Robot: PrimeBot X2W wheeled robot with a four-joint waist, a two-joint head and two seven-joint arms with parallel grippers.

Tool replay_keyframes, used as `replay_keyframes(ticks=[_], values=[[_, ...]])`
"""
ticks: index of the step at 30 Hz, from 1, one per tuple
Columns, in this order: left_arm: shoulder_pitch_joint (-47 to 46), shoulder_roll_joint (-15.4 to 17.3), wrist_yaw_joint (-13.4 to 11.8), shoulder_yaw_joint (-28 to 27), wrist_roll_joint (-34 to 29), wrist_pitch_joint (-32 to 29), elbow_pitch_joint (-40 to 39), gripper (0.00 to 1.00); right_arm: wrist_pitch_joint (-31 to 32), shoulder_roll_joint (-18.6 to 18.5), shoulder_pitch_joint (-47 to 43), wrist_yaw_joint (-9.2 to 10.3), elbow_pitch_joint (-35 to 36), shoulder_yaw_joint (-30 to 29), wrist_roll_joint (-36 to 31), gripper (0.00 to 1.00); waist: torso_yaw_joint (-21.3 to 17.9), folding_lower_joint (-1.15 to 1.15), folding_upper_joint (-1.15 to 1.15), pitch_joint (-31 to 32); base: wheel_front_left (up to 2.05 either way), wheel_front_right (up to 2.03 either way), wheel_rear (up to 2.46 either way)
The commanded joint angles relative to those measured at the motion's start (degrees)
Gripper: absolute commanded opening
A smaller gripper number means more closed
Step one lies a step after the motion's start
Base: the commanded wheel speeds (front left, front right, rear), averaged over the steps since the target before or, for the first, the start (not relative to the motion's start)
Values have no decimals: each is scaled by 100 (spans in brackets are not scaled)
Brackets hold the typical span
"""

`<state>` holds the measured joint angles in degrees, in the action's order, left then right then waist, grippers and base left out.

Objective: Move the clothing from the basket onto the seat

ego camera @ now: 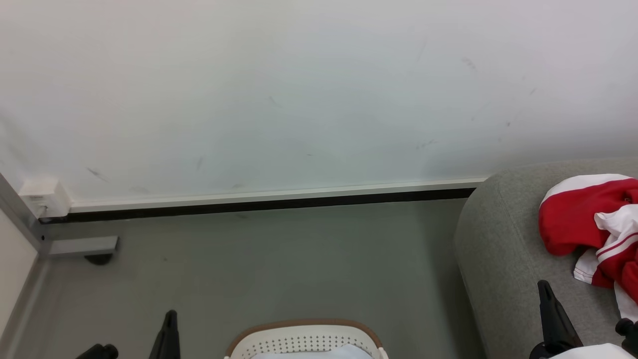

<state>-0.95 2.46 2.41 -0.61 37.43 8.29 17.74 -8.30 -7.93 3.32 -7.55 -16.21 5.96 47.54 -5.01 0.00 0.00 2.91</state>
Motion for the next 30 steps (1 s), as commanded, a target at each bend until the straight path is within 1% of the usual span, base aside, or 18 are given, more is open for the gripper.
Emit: replay_keyframes(ticks=[1,20,30], values=[[-171,31,29,-48,255,-56,-108,0,56,-11,158,3,108,-85,218,0,9,0,0,-5,0,0,0],[-292,39,168,-201,1687,-444,-177,0,441,130,226,4,139,-406,1381,0,105,0,0,-62,0,0,0],[-339,43,222,-260,2265,-608,-206,0,603,177,239,5,149,-539,1864,0,150,0,0,-89,0,0,0]])
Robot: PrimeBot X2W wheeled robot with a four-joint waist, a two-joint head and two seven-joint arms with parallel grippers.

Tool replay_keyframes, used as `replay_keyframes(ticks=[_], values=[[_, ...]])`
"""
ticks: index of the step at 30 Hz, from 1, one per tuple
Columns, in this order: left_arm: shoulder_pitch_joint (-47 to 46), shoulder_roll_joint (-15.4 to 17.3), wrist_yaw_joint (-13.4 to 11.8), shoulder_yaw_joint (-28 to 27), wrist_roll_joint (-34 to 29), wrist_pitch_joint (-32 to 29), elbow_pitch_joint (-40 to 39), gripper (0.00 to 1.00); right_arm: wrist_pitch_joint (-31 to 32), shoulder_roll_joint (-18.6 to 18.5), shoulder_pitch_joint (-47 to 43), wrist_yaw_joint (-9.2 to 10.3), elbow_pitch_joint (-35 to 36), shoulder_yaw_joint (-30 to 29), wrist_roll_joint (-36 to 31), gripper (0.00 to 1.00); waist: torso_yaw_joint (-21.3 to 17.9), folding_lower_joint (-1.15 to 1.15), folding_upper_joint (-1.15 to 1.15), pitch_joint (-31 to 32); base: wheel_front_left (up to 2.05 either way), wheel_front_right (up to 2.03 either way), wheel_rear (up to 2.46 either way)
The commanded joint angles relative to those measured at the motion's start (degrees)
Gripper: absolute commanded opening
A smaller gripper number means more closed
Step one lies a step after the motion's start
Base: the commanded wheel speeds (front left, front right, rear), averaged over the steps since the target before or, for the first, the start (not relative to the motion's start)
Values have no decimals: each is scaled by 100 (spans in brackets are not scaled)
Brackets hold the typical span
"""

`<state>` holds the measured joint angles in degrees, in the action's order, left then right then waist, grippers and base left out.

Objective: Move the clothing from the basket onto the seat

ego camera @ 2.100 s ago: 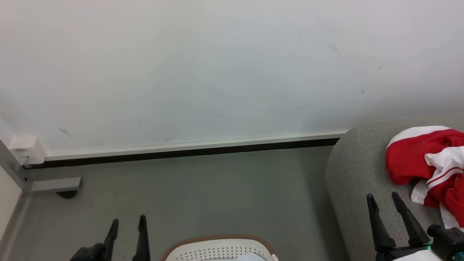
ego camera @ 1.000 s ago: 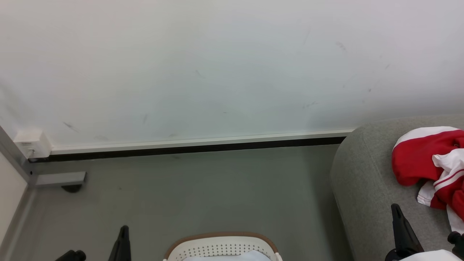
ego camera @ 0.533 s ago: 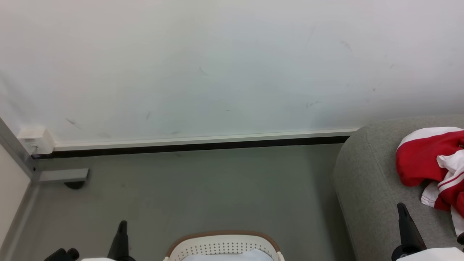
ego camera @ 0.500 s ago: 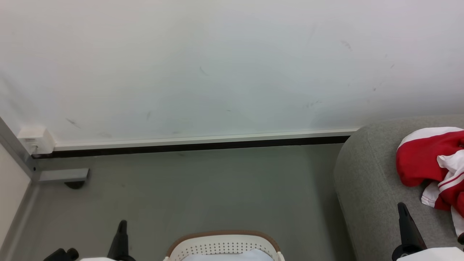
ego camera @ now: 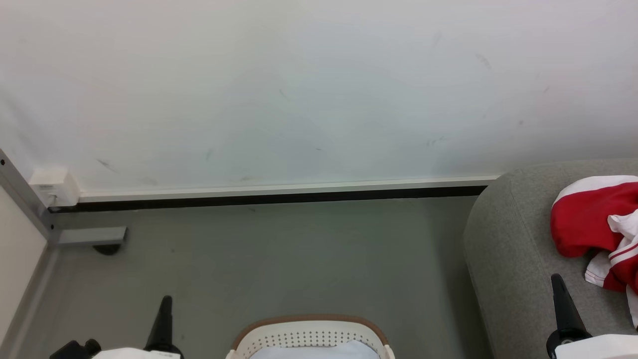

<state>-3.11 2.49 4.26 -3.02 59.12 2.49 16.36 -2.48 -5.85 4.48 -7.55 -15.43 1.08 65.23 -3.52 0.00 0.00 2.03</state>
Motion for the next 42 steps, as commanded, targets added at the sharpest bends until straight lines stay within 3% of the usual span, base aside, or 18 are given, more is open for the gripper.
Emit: replay_keyframes(ticks=[1,42], values=[[-134,40,51,-34,229,-58,-74,0,57,-18,130,5,74,-79,199,0,11,0,0,-6,0,0,0],[-292,54,238,-265,2280,-634,-164,0,619,181,199,9,111,-540,1876,0,212,0,0,-125,0,0,0]])
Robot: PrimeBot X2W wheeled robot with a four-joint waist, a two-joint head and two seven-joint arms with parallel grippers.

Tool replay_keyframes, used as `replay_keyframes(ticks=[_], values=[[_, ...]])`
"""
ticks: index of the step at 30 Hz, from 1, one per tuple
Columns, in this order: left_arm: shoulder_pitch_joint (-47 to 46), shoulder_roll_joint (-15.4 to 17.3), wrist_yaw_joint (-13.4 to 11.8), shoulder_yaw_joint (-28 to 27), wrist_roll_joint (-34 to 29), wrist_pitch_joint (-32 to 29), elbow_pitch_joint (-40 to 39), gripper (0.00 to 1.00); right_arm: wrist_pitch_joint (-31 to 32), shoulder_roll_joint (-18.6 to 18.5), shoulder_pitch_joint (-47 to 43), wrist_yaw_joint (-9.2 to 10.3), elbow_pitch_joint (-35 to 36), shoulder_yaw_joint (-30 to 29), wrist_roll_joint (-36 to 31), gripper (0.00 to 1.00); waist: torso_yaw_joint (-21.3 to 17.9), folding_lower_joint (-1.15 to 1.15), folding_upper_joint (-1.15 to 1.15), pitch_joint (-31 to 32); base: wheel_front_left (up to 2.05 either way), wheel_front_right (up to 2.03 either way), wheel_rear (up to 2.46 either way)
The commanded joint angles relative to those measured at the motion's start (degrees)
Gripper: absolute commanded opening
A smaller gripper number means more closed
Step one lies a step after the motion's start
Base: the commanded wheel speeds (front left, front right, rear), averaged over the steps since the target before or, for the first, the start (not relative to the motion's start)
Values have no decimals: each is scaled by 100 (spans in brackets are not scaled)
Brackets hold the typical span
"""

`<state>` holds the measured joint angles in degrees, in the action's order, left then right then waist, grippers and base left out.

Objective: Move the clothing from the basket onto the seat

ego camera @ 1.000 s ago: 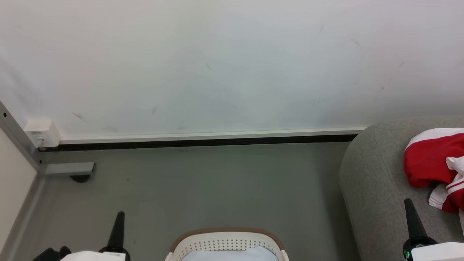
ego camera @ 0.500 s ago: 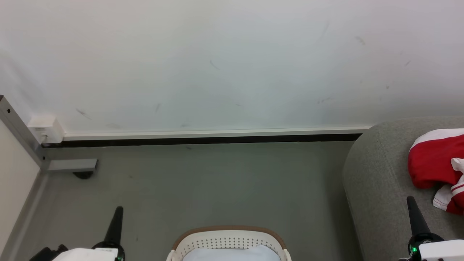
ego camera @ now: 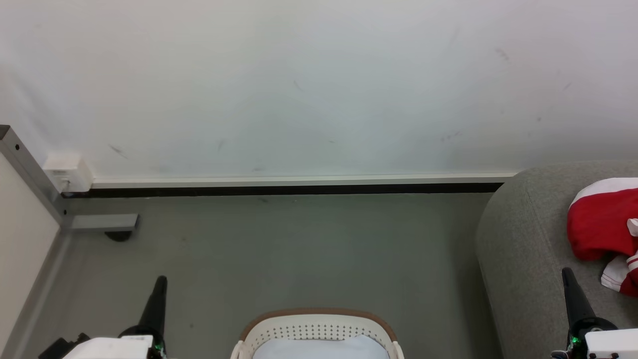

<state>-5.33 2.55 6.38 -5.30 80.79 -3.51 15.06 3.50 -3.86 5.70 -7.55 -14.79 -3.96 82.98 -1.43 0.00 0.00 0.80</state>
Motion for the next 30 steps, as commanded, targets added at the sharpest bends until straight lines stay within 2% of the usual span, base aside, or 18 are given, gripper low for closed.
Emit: replay_keyframes(ticks=[1,30], values=[[-73,48,29,-41,168,-52,-35,0,37,-12,80,9,49,-46,139,0,8,0,0,-5,0,0,0],[-149,52,121,-146,1185,-335,-77,0,319,99,114,12,65,-279,947,0,143,0,0,-84,0,0,0]])
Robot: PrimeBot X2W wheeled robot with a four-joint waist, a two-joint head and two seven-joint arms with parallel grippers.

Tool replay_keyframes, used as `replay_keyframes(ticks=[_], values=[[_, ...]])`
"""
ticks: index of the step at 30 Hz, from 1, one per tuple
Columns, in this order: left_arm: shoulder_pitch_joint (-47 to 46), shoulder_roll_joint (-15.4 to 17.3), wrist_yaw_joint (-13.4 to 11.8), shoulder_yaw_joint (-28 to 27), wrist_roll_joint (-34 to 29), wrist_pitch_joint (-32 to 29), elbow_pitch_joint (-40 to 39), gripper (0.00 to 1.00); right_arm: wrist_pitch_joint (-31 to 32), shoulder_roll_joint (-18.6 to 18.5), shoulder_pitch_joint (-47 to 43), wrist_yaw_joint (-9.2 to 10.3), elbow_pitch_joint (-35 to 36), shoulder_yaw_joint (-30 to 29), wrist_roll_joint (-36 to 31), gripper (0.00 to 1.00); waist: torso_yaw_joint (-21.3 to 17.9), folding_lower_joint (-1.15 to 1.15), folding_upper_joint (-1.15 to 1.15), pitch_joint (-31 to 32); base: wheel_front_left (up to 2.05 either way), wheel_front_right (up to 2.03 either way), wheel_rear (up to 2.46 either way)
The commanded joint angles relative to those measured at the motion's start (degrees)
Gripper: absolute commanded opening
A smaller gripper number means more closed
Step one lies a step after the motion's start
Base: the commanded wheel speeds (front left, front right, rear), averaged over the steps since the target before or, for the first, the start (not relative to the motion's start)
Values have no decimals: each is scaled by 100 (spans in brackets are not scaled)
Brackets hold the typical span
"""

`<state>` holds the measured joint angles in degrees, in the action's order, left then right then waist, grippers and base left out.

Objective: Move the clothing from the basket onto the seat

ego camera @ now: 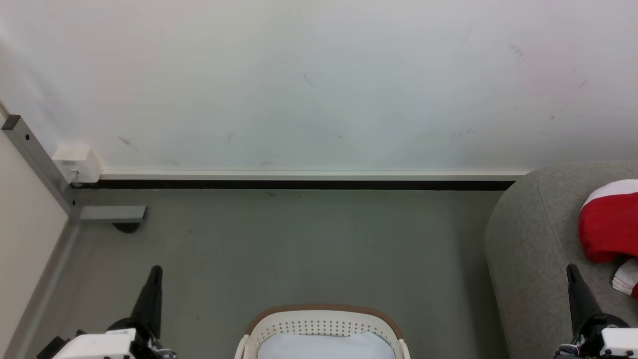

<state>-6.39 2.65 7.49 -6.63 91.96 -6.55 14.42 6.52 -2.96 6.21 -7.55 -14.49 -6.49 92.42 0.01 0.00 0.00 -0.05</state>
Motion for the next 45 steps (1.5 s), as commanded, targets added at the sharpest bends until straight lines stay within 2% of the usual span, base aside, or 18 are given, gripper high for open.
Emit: replay_keyframes(ticks=[1,45], values=[[-43,42,9,-14,67,-30,-13,0,17,7,60,12,34,-26,2,0,-1,0,0,1,0,0,0],[-40,41,7,-11,69,-28,-14,0,20,10,51,12,33,-29,-5,0,-1,0,0,1,0,0,0]])
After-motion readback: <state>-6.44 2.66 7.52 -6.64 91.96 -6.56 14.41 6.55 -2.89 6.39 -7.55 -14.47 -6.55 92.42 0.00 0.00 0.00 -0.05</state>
